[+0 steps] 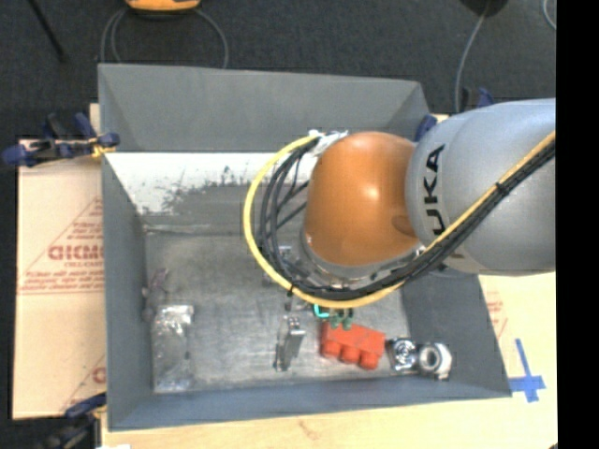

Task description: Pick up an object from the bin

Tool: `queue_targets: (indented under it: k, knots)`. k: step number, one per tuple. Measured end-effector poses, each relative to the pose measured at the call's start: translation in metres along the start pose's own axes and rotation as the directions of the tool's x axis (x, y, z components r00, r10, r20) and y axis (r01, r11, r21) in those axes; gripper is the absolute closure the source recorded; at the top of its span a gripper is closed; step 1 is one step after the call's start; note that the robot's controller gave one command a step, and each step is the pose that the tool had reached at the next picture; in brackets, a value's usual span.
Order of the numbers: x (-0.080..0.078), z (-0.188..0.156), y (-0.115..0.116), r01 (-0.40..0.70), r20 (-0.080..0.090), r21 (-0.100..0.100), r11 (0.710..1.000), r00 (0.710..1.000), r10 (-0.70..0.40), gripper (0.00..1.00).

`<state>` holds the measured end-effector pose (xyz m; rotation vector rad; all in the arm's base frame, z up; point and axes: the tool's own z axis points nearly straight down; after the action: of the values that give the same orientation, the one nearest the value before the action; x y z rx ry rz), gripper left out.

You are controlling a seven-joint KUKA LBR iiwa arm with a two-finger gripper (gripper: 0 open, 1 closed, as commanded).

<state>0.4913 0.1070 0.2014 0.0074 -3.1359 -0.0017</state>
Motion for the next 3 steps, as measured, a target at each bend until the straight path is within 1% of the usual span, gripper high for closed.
queue_targets:
  k: [1,2,3]
  knots:
    - [0.0,0.029,-0.083,-0.148,0.006,0.002,0.989,0.989,0.148,0.0]
    - [-0.025,0.1,-0.142,-0.088,0.016,0.002,0.996,0.996,0.087,0.0]
    - [-0.014,0.018,-0.137,0.182,0.012,0.004,0.983,0.983,-0.182,0.0]
